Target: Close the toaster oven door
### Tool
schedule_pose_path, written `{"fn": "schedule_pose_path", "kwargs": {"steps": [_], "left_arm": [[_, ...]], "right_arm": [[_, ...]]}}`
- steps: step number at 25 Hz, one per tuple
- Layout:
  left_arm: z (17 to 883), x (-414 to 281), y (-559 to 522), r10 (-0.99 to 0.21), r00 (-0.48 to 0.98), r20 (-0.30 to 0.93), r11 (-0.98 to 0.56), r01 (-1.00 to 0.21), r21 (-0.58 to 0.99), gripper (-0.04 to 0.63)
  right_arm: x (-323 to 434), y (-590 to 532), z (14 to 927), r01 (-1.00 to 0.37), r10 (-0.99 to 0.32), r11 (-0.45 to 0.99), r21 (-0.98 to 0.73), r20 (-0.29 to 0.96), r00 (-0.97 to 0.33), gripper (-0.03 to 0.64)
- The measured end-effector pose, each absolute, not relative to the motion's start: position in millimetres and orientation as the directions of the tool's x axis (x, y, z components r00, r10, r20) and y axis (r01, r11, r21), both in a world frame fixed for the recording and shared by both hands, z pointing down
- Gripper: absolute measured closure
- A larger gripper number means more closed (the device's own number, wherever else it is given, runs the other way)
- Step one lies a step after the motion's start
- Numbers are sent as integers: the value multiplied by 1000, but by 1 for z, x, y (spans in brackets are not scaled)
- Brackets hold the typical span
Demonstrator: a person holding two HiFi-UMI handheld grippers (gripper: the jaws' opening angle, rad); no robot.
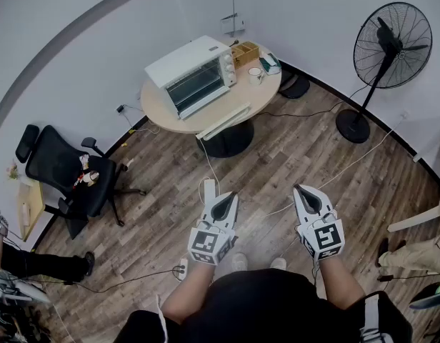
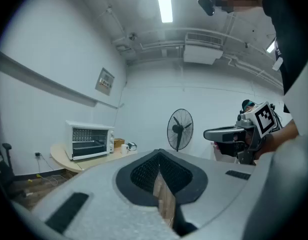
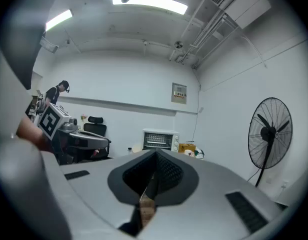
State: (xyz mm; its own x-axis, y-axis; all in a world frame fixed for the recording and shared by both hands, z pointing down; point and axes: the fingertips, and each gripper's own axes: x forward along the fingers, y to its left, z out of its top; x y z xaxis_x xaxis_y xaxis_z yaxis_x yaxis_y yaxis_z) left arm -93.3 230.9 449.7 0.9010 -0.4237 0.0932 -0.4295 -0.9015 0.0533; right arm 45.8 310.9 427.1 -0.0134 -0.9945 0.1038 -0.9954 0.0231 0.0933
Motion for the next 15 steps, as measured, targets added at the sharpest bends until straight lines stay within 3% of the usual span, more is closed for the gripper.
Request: {"fn": "schedule_pose_path", "kwargs": {"steps": [11,15], "left_arm": [[454,-101,208,-424,899,113,-901,-432,51,591],[455,-105,193,-432,895,110,-896,-439,59,591]], "right_arm": [[48,285,433,-995,-987,-4,97,159,20,618],[52,277,419,-998,-997,-42,46,60,44,618]]}}
